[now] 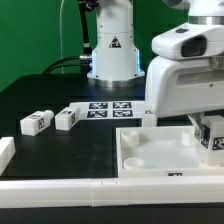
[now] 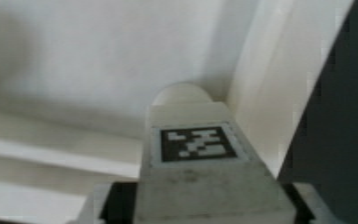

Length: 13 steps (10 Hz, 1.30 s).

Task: Assemble one leg

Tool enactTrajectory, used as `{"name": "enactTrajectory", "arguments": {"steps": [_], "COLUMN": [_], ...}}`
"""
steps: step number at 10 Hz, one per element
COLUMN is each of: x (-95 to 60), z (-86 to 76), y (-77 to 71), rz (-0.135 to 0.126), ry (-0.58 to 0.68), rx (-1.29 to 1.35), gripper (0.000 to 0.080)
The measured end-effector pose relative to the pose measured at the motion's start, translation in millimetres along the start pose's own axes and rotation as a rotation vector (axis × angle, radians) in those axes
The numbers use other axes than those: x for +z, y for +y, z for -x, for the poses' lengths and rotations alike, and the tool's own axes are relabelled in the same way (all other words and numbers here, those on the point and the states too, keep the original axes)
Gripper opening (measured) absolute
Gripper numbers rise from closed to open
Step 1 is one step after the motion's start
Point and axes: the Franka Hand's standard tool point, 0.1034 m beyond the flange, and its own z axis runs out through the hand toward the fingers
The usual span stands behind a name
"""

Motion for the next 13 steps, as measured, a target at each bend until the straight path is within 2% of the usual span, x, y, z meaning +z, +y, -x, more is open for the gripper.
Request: {"name": "enactTrajectory", "arguments": {"steps": [2,4,7,8,9,10,11,12,13], "x": [0.2,0.8,0.8,1.0,1.1,1.2,1.3,1.2,1.5], "z": [-0.2,-0.4,1.0,1.1,1.1,1.2,1.3,1.0,0.7], "y": [-0.1,1.3,0.5,0.6,1.1,0.5,0.3,0.1,1.2], "rz": [0.011,0.007,0.017,0.008,0.004,0.004,0.003,0.001,0.0], "ry": [0.007,0.006,0.008,0.001,-0.001,-0.001,-0.002,0.0,0.004], "rx": [0.245,0.576,0.954,1.071,1.139,1.084,1.053,1.015,0.869], "gripper": [0.0292,0.0292,0.0292,0.0292,0.0292,0.0292,0.0478,0.0478,0.0616]}}
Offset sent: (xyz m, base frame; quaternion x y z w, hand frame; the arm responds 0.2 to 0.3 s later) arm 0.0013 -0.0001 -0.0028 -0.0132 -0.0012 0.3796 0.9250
